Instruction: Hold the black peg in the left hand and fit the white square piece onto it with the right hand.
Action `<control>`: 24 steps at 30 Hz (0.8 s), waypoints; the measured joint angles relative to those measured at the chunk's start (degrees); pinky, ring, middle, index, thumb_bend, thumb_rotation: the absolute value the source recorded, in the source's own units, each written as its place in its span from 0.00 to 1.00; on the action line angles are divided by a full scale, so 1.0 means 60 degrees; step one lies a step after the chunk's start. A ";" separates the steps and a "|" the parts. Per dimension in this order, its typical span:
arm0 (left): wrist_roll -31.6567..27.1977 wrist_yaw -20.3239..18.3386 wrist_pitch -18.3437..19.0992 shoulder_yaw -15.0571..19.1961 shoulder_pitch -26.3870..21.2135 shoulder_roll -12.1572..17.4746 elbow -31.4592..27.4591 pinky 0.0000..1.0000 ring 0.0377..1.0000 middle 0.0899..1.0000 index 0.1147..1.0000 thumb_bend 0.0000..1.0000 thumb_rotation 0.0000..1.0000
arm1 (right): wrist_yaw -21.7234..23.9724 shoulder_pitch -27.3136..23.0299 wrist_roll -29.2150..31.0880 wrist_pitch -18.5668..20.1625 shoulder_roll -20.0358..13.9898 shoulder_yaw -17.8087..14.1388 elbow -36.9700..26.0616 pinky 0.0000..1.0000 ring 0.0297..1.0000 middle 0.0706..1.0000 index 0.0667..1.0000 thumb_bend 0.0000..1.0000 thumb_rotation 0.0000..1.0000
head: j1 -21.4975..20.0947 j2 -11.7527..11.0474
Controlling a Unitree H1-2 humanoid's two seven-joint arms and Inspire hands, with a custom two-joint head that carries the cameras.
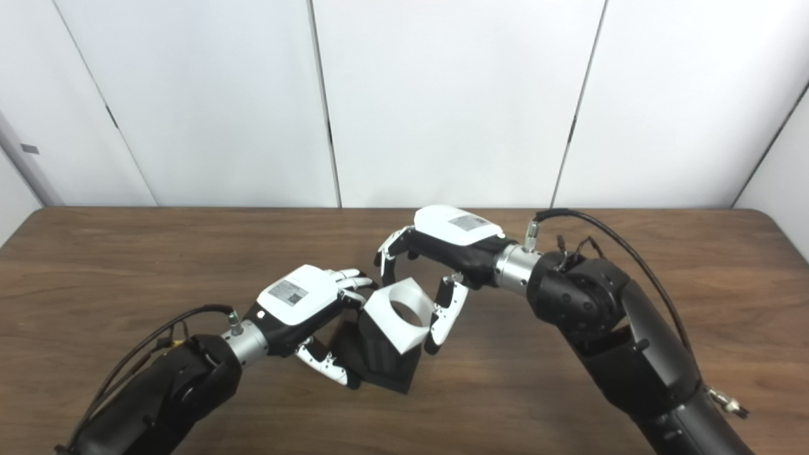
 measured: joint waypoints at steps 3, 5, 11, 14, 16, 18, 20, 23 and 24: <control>0.0000 -0.0001 0.0025 -0.0026 -0.0009 -0.0001 -0.0005 0.83 0.92 0.88 0.43 0.52 0.08 | -0.0019 -0.0002 -0.0055 0.0000 0.0156 0.0025 0.0053 0.68 0.80 0.74 0.44 0.52 0.13 | -0.0015 0.0000; 0.0000 0.0000 0.0062 -0.0042 -0.0014 -0.0007 -0.0010 0.83 0.91 0.88 0.42 0.52 0.08 | -0.0037 -0.0009 -0.0079 0.0000 0.0217 0.0023 0.0117 0.68 0.80 0.74 0.44 0.52 0.13 | 0.0000 0.0000; 0.0000 0.0002 0.0100 -0.0054 -0.0015 -0.0011 -0.0018 0.83 0.91 0.87 0.42 0.52 0.08 | -0.0046 -0.0009 -0.0084 0.0019 0.0310 0.0017 0.0151 0.69 0.81 0.74 0.44 0.52 0.13 | 0.0000 0.0015; 0.0000 0.0004 0.0105 -0.0057 -0.0015 -0.0012 -0.0019 0.83 0.91 0.87 0.42 0.52 0.08 | -0.0046 -0.0009 -0.0112 0.0022 0.0414 0.0027 0.0159 0.69 0.81 0.74 0.44 0.52 0.13 | 0.0015 0.0044; 0.0000 0.0007 0.0111 -0.0059 -0.0015 -0.0013 -0.0019 0.83 0.91 0.87 0.42 0.52 0.08 | -0.0046 -0.0010 -0.0159 0.0023 0.0456 0.0041 0.0159 0.68 0.81 0.74 0.44 0.52 0.13 | 0.0044 0.0044; 0.0000 0.0013 0.0116 -0.0063 -0.0014 -0.0015 -0.0019 0.82 0.91 0.87 0.43 0.52 0.08 | -0.0046 -0.0009 -0.0195 0.0022 0.0483 0.0051 0.0163 0.68 0.81 0.74 0.44 0.52 0.13 | 0.0044 0.0044; 0.0001 0.0027 0.0116 -0.0072 -0.0014 -0.0014 -0.0019 0.82 0.91 0.87 0.42 0.52 0.08 | -0.0046 -0.0009 -0.0228 0.0022 0.0509 0.0077 0.0186 0.68 0.81 0.74 0.44 0.52 0.13 | 0.0073 0.0059; 0.0000 0.0051 0.0116 -0.0087 -0.0014 -0.0014 -0.0018 0.82 0.91 0.87 0.42 0.52 0.08 | -0.0052 -0.0010 -0.0237 0.0020 0.0567 0.0090 0.0224 0.69 0.80 0.73 0.44 0.52 0.13 | 0.0088 0.0073; 0.0001 0.0051 0.0116 -0.0092 -0.0015 -0.0014 -0.0018 0.82 0.91 0.87 0.42 0.52 0.08 | -0.0055 -0.0011 -0.0237 0.0019 0.0588 0.0094 0.0233 0.69 0.80 0.73 0.44 0.52 0.13 | 0.0088 0.0073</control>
